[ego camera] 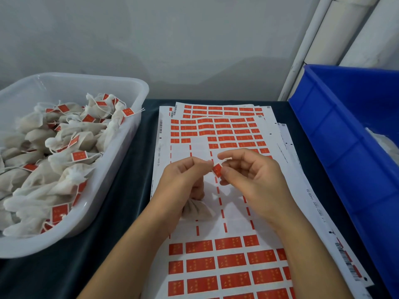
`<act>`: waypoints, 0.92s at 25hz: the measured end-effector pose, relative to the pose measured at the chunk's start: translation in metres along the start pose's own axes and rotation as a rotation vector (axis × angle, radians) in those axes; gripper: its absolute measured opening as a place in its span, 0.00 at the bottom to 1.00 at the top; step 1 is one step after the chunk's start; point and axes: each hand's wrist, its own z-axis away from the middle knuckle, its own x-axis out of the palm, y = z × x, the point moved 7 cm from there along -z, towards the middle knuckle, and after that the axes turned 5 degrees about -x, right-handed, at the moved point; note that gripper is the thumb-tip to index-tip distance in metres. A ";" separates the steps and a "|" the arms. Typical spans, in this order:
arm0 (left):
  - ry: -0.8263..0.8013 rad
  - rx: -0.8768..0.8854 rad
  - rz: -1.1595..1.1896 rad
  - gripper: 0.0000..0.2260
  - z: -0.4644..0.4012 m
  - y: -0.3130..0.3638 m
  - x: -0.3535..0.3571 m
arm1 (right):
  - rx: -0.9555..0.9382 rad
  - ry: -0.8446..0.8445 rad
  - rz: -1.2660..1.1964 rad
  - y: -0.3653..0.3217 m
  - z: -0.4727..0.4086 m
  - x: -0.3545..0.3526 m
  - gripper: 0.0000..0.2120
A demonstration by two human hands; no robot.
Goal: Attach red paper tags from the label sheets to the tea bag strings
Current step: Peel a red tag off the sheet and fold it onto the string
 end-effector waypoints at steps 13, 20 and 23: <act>0.006 0.089 -0.165 0.09 0.000 0.003 0.005 | 0.056 -0.026 0.032 0.006 0.001 0.006 0.04; 0.106 0.197 -0.209 0.08 0.000 0.006 -0.001 | 0.026 -0.011 0.087 0.007 -0.001 0.004 0.03; 0.131 0.233 -0.247 0.08 0.000 0.007 -0.003 | 0.003 -0.037 0.134 0.005 0.000 0.006 0.04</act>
